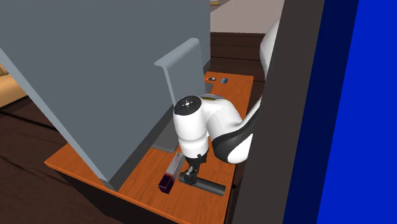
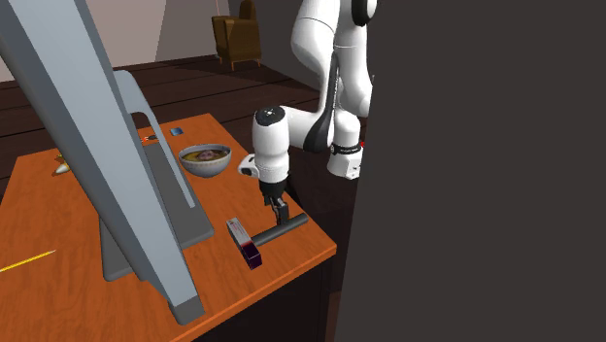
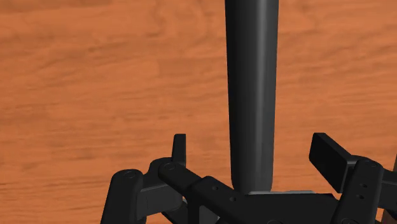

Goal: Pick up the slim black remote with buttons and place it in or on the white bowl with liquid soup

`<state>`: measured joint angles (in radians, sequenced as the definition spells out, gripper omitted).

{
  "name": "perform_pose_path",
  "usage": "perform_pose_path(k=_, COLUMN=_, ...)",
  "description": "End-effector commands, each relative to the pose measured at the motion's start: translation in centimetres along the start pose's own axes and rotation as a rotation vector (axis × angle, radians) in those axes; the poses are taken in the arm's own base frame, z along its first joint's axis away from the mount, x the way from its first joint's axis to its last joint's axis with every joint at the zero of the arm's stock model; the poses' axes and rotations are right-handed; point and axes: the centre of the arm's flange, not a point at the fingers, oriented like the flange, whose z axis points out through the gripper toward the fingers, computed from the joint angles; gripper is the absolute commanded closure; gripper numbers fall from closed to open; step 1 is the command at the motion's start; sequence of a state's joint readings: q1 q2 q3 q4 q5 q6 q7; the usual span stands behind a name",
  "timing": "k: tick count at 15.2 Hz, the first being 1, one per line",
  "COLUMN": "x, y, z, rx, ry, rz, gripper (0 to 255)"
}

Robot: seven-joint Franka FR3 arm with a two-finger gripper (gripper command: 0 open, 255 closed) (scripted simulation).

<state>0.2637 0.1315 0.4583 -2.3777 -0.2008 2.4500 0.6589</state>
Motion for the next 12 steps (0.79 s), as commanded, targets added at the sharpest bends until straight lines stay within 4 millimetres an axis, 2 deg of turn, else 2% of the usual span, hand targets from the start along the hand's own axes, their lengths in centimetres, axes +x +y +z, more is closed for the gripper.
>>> perform_pose_path(k=1, x=0.4, y=-1.8, z=1.2, rx=-0.003, ry=0.008, rz=-0.011, gripper=0)
perform_pose_path(k=8, x=0.4, y=-1.8, z=4.9, rx=-0.003, ry=0.008, rz=-0.011, gripper=0)
perform_pose_path(k=12, x=0.4, y=-1.8, z=5.2, rx=-0.003, ry=0.008, rz=-0.011, gripper=0)
